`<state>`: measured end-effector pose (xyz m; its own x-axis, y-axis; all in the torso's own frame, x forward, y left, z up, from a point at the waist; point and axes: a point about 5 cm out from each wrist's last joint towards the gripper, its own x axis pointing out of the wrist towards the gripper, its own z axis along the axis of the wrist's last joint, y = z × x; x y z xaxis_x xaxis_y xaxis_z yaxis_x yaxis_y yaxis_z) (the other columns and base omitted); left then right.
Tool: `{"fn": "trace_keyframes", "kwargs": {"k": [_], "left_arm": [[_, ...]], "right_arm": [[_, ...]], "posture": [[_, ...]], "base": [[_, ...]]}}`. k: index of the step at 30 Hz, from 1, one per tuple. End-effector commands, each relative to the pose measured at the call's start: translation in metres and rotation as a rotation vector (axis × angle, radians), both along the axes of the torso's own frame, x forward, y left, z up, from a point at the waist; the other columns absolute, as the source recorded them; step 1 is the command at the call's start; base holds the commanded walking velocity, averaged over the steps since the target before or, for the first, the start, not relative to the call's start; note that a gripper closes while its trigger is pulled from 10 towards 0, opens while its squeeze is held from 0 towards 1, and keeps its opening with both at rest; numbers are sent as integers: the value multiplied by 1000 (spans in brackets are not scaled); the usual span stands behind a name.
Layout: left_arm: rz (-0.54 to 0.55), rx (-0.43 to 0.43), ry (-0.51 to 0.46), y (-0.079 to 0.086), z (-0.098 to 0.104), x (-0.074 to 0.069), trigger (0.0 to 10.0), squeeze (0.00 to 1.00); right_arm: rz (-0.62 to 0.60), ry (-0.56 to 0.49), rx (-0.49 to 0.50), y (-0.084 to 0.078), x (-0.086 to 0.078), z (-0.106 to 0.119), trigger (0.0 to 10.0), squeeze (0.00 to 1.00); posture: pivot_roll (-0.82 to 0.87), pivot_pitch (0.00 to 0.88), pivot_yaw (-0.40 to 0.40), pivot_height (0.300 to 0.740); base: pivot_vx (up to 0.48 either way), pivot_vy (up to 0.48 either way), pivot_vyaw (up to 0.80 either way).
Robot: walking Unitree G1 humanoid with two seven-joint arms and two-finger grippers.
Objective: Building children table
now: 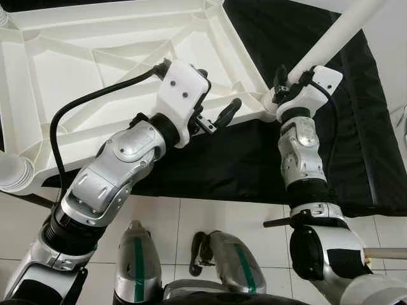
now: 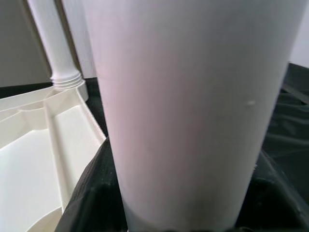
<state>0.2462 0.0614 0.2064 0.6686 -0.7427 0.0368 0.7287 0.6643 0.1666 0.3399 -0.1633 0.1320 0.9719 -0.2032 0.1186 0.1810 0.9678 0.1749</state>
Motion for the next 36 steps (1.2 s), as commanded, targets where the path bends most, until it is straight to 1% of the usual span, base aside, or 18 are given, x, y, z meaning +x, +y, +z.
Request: {"fn": "trace_keyframes", "kwargs": {"k": [1,2,4,9,17,20,26,30,34,36], "left_arm": [[-100,9,-2,-5,2,-5,10000,0],[-100,9,-2,-4,2,-6,10000,0],[-99,10,-1,-4,2,-6,10000,0],[-98,10,-1,-4,2,-6,10000,0],[-98,10,-2,-4,3,-6,10000,0],[-97,10,-2,-4,3,-6,10000,0],[-97,11,-4,-4,3,-6,10000,0],[-99,11,-7,-4,4,-6,10000,0],[-99,11,-8,-4,4,-6,10000,0],[-98,9,-9,-4,4,-6,10000,0]], "right_arm": [[-40,191,7,-6,-13,-42,10000,0],[-72,186,-7,-3,-16,-41,10000,0],[-81,182,-10,-1,-17,-42,10000,0],[-144,169,-18,-6,-19,-39,10000,0],[-152,167,-21,-4,-20,-37,10000,0],[-151,185,-6,-4,-17,-38,10000,0],[-178,262,30,-10,-11,-42,10000,0],[-182,298,31,-13,-7,-44,10000,0],[-183,301,27,-14,-6,-44,10000,0],[-188,333,32,-16,-6,-48,10000,0]], "posture": [[157,87,-117,740],[159,88,-118,740],[159,88,-118,740],[162,91,-118,740],[167,89,-119,740],[168,88,-117,740],[170,84,-118,740],[171,79,-120,740],[171,79,-120,740],[172,77,-122,740]], "base": [[0,0,0],[0,0,0],[0,0,0],[0,0,0],[0,0,0],[0,0,0],[0,0,0],[0,0,0],[0,0,0],[0,0,0]]}}
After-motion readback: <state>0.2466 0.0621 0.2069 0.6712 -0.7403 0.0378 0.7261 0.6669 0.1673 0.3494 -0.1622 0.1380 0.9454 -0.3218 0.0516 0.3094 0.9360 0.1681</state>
